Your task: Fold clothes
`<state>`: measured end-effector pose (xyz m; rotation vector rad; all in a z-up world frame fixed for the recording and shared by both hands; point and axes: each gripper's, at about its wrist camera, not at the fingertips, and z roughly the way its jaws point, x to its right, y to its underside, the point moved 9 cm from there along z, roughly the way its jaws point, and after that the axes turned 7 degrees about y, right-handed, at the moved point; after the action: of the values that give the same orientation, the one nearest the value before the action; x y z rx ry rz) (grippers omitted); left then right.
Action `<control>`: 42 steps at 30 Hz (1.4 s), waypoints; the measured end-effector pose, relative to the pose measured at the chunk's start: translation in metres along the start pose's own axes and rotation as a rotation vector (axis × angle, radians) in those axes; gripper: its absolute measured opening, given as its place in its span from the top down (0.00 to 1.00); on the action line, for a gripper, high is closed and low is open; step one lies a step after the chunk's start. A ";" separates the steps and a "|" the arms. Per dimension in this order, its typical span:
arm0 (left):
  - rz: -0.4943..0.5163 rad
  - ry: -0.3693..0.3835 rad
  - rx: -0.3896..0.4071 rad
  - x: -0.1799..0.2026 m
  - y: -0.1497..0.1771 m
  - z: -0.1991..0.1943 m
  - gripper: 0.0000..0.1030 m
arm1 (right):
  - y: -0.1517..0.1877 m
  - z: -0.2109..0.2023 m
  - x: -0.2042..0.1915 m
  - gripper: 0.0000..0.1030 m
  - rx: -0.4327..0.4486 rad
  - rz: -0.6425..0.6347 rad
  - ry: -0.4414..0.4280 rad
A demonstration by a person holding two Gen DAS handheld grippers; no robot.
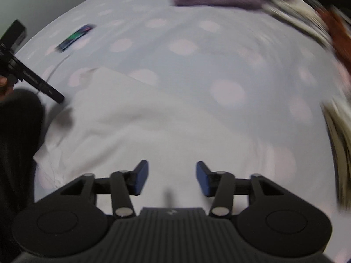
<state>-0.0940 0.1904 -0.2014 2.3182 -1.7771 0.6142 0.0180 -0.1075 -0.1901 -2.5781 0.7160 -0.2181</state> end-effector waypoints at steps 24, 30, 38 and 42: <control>-0.097 -0.030 -0.105 0.000 0.069 0.054 0.48 | -0.171 0.183 -0.154 0.41 -0.241 -0.636 -0.404; -0.096 -0.026 -0.122 -0.004 0.073 0.050 0.46 | -0.169 0.186 -0.157 0.62 -0.225 -0.639 -0.433; -0.090 0.040 -0.091 -0.001 0.079 0.031 0.89 | -0.172 0.163 -0.144 0.87 -0.154 -0.579 -0.483; -0.103 0.072 -0.060 -0.003 0.077 0.028 0.90 | -0.174 0.146 -0.134 0.87 -0.109 -0.545 -0.483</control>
<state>-0.1619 0.1606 -0.2369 2.3007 -1.6110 0.6106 0.0213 0.1513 -0.2425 -2.7167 -0.1572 0.2807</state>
